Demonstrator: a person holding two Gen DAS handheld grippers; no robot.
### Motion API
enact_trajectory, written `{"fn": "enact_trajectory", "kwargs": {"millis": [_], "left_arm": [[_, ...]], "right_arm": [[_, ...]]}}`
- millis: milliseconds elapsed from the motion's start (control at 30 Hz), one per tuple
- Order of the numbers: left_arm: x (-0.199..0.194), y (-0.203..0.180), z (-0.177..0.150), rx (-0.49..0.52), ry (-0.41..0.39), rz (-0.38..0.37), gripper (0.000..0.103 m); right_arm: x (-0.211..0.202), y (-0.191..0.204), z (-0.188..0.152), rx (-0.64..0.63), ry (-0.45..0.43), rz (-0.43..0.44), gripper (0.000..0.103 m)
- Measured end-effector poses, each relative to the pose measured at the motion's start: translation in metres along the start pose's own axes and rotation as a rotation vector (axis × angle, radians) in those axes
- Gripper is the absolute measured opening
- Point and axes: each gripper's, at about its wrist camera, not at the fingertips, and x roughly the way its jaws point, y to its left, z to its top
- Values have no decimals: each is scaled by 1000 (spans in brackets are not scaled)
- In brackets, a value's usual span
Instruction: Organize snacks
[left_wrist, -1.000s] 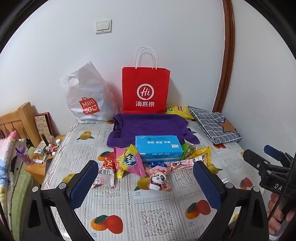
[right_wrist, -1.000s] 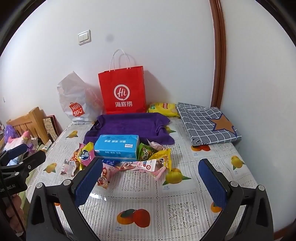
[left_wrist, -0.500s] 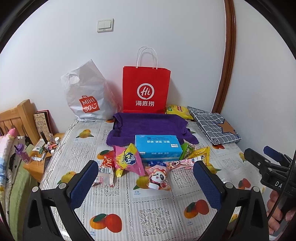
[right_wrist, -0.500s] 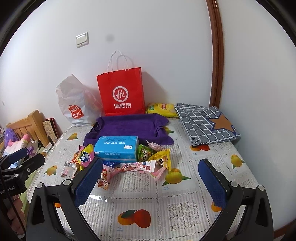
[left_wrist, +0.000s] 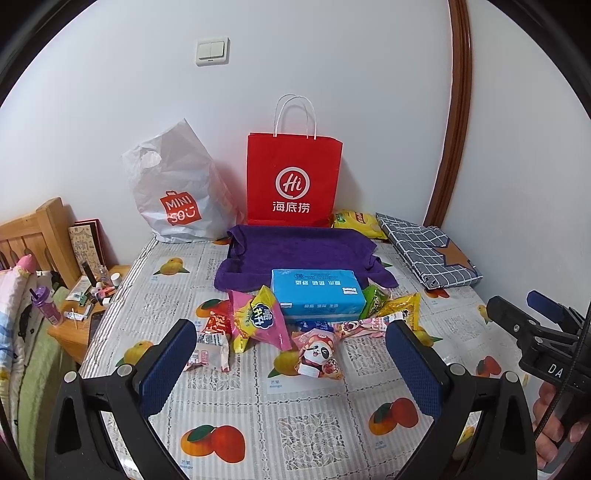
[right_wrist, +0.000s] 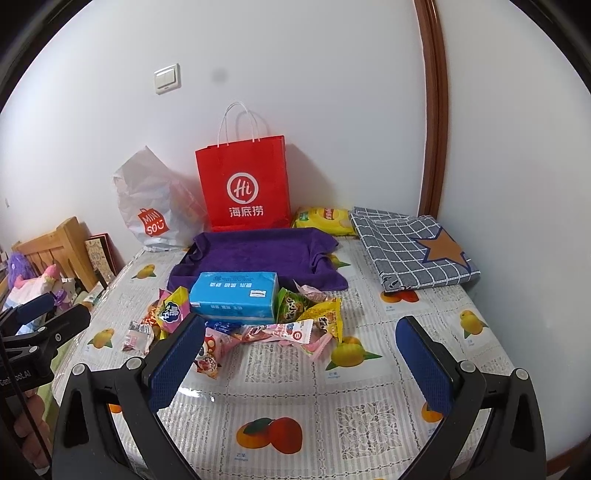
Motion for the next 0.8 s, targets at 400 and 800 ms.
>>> {"fn": "enact_trajectory", "kwargs": {"millis": [400, 800], "left_arm": [[0, 1, -1, -2, 0, -1, 103], [-1, 2, -2, -4, -3, -5, 103]], "right_arm": [[-5, 4, -2, -19, -13, 3, 102], [-4, 11, -3, -43, -16, 6, 102]]}}
